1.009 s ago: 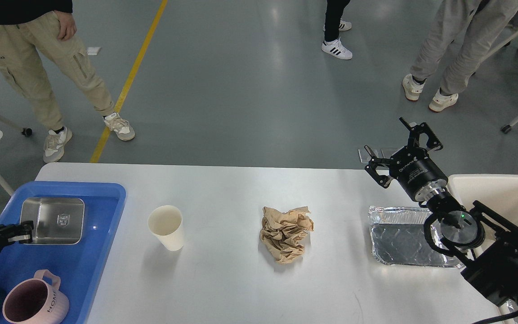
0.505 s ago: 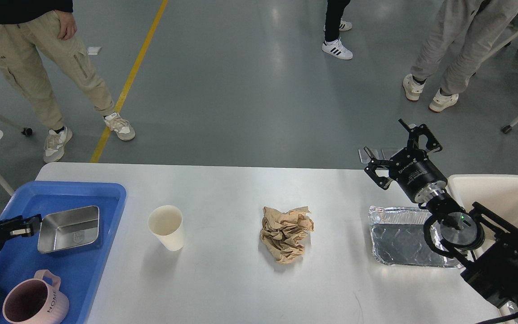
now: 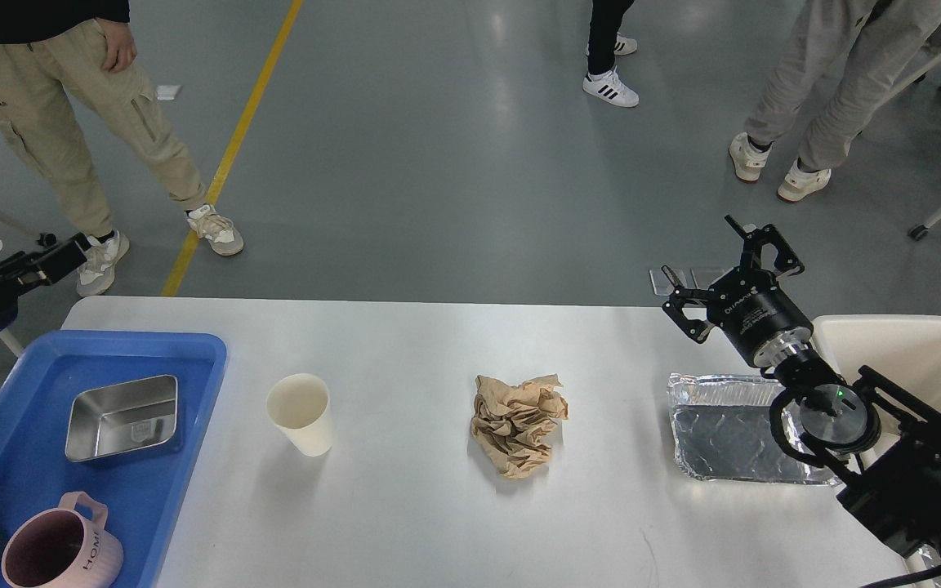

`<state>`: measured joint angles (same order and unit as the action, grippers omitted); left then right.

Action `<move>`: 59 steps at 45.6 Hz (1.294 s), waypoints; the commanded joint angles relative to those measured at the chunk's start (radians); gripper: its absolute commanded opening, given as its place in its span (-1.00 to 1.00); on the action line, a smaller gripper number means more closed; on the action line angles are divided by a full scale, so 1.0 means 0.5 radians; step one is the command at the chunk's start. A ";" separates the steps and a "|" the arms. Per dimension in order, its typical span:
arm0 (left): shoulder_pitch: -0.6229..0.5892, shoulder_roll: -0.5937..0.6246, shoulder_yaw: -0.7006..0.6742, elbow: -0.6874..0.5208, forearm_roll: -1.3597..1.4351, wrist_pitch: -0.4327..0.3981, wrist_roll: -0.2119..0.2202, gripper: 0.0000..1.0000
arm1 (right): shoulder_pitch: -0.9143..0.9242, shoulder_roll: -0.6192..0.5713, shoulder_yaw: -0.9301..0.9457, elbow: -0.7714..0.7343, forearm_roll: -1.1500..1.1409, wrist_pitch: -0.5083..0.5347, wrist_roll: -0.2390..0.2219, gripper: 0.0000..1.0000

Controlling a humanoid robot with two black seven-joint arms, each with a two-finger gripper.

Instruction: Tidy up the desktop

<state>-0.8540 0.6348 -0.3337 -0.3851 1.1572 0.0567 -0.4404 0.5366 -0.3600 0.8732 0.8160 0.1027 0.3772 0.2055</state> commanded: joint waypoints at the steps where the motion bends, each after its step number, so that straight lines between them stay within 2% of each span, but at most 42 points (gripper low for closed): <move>1: -0.133 -0.107 0.005 -0.012 -0.047 -0.196 0.129 0.94 | -0.005 0.002 0.002 0.003 0.000 0.003 0.000 1.00; 3: -0.182 -0.104 -0.035 -0.012 -0.062 -0.416 0.169 0.94 | -0.009 -0.001 0.002 0.003 0.000 0.003 0.000 1.00; 6: -0.203 -0.098 -0.087 -0.012 -0.191 -0.598 0.178 0.94 | -0.009 -0.004 0.002 0.000 0.000 0.006 0.000 1.00; 13: -0.161 -0.061 -0.152 -0.012 -0.731 -0.696 0.181 0.94 | -0.012 -0.029 0.002 0.000 0.000 0.009 -0.003 1.00; 21: -0.026 0.028 -0.244 -0.024 -1.160 -0.893 0.178 0.94 | 0.001 -0.029 -0.007 0.000 0.000 0.009 -0.003 1.00; 27: 0.112 0.071 -0.461 -0.107 -1.314 -0.972 0.166 0.94 | 0.004 -0.029 -0.016 0.000 -0.003 0.006 -0.003 1.00; 40: 0.566 0.040 -1.342 -0.588 -1.314 -1.046 0.166 0.95 | 0.013 -0.026 -0.025 -0.003 -0.003 0.003 -0.006 1.00; 48: 0.806 -0.094 -1.756 -0.859 -1.320 -1.061 0.172 0.95 | 0.019 -0.013 -0.025 0.000 -0.003 -0.009 -0.003 1.00; 59: 1.024 -0.315 -2.130 -0.985 -1.366 -1.086 0.178 0.95 | 0.019 -0.029 -0.028 0.000 -0.006 -0.021 -0.003 1.00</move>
<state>-0.3878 0.5182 -1.3242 -0.8481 0.4933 -0.4781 -0.3529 0.5462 -0.3678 0.8595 0.8161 0.1012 0.3684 0.2034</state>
